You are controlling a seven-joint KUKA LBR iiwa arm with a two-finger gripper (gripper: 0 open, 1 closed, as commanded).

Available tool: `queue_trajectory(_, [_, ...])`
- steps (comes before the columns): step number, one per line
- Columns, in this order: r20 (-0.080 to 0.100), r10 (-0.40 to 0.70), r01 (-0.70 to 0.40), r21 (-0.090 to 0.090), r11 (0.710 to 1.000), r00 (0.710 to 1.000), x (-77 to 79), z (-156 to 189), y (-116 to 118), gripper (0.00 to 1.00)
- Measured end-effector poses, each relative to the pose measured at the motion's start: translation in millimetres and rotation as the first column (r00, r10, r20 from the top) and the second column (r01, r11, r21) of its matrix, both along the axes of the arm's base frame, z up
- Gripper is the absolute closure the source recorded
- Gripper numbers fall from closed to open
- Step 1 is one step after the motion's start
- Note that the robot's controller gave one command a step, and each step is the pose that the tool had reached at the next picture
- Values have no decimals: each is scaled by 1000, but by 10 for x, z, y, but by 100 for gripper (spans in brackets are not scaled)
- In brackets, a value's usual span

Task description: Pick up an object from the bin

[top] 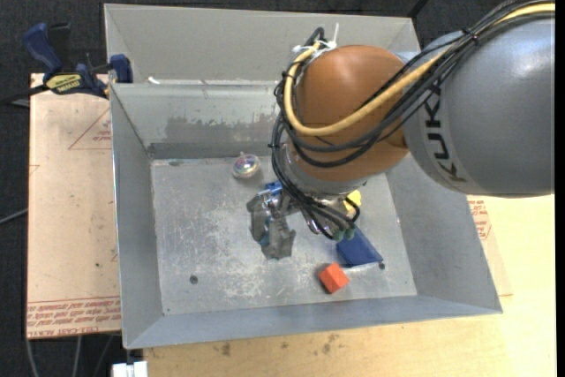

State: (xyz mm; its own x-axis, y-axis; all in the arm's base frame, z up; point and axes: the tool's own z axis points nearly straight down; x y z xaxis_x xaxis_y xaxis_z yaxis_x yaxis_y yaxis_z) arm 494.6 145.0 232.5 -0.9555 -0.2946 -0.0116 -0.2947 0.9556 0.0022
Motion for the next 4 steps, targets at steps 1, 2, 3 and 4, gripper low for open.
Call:
queue_trajectory(1, [-9,-6,6,-4,1000,1000,-13,-44,-30,0])
queue_trajectory(2, [-13,354,-354,-4,935,935,219,-907,-138,0])
queue_trajectory(3, [-12,431,-431,-6,902,902,-157,-659,-620,0])
queue_trajectory(4, [-11,591,-591,-5,806,806,212,-1192,-961,0])
